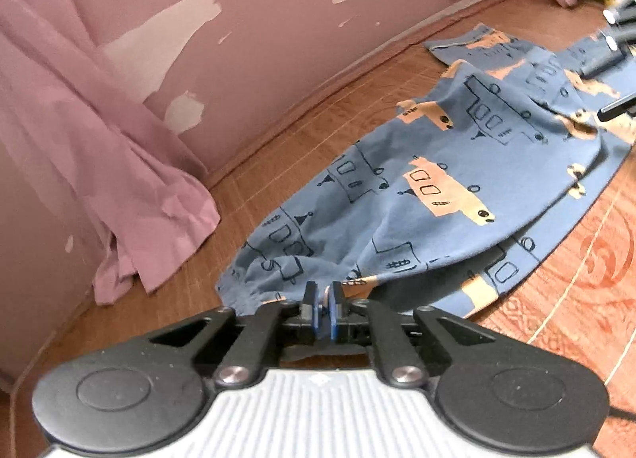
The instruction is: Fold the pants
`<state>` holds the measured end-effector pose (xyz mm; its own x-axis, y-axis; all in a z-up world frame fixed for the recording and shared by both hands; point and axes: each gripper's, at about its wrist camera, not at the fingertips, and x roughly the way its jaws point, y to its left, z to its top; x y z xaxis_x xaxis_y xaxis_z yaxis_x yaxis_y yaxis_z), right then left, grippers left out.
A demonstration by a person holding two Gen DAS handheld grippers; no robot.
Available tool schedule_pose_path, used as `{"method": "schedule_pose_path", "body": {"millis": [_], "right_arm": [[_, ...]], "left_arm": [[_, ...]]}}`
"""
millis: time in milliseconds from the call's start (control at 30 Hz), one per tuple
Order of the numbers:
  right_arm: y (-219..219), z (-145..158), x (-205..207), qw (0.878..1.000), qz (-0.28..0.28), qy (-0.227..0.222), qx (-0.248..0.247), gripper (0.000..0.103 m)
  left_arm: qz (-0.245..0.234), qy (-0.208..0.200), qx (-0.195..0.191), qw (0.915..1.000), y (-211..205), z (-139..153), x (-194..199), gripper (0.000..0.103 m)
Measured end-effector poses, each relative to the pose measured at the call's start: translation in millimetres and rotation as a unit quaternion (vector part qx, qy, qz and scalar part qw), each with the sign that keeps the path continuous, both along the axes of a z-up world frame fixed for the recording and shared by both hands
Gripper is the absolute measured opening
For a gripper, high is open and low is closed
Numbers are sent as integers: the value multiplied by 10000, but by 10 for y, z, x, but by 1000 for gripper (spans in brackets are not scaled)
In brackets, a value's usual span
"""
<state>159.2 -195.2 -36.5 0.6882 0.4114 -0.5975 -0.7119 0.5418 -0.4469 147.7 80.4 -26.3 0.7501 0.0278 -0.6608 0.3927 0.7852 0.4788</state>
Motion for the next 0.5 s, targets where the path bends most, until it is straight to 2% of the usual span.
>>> {"method": "schedule_pose_path", "body": {"millis": [100,267,400,433,467,500], "right_arm": [[-3,-10,-26,9986,381,-48,-362,44],[-28,-51,42,9947,747,97,-703,49],[61,-93,92,9892,1128,119,-927,50],[81,-98,105,9878,1211,160,-966,46],[100,-103,120,9864,1277,225,-1008,33],[116,-110,128,9849,1341,250,-1063,13]], "left_arm": [[-150,-35,151,9998,-26,-16,-5,15],[-326,-57,319,9989,-23,0,14,41],[-452,44,472,9979,-25,-10,37,45],[-465,68,492,9977,-27,-10,45,44],[-470,108,498,9976,-30,-11,55,43],[-481,151,498,9975,-35,-12,61,39]]}}
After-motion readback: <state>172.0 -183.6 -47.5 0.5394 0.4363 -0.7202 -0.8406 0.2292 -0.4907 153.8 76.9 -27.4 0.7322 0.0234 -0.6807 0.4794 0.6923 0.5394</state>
